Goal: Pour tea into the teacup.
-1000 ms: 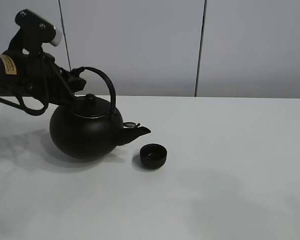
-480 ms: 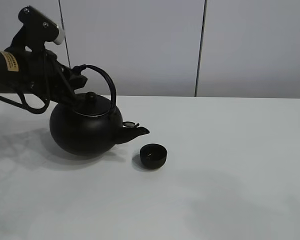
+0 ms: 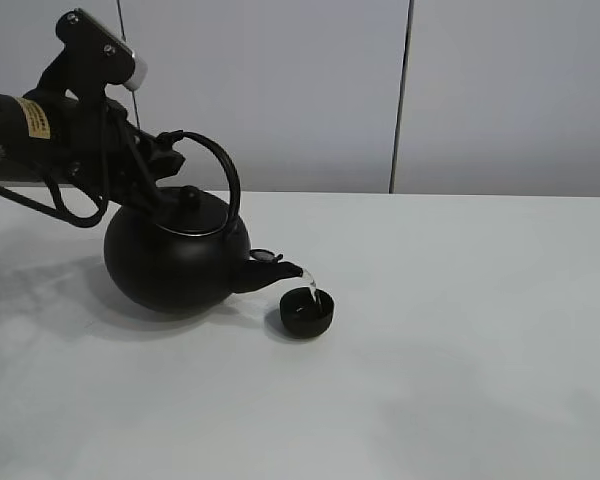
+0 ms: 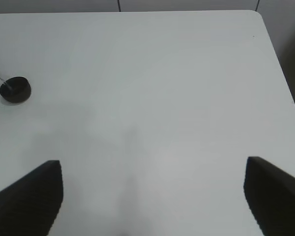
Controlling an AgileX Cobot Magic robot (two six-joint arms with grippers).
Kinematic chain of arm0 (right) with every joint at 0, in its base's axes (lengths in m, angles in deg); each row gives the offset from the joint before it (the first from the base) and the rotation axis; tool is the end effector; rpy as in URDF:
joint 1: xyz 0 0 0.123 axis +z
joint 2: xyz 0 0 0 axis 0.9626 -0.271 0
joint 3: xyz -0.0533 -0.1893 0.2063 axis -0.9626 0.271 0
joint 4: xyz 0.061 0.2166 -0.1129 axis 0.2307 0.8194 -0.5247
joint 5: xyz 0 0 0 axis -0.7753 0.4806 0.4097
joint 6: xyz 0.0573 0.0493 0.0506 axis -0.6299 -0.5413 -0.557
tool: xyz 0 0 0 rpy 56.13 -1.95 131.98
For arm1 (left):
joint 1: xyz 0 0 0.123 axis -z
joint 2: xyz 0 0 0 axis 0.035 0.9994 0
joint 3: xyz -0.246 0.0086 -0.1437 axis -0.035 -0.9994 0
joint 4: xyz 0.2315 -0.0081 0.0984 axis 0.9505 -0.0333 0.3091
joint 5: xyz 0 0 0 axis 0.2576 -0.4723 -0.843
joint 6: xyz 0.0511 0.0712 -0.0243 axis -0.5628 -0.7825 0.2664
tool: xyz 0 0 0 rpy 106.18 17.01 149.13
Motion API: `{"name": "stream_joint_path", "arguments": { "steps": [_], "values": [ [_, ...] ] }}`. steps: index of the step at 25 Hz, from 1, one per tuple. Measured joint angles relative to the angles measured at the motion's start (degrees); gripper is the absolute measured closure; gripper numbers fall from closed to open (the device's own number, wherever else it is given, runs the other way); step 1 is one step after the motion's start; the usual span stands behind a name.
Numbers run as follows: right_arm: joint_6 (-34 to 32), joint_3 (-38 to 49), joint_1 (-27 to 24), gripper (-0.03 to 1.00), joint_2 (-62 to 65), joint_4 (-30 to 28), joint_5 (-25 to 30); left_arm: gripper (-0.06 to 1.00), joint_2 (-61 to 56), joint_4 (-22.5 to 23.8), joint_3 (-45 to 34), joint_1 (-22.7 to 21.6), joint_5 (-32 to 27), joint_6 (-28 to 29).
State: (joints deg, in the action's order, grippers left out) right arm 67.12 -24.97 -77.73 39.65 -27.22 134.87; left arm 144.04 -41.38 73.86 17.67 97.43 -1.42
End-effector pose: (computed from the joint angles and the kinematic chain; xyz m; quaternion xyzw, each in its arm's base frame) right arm -0.0051 0.0025 0.2669 -0.0072 0.8622 -0.0209 0.5061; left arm 0.3416 -0.1409 0.1668 0.3994 0.7201 -0.0261 0.5669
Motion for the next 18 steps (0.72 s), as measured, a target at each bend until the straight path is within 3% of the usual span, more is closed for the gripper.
{"name": "stream_joint_path", "arguments": {
  "steps": [18],
  "values": [
    [0.0, 0.0, 0.0, 0.27, 0.0, 0.0, -0.07, 0.84, 0.0, 0.0, 0.0, 0.0, -0.02, -0.98]
  ]
}}
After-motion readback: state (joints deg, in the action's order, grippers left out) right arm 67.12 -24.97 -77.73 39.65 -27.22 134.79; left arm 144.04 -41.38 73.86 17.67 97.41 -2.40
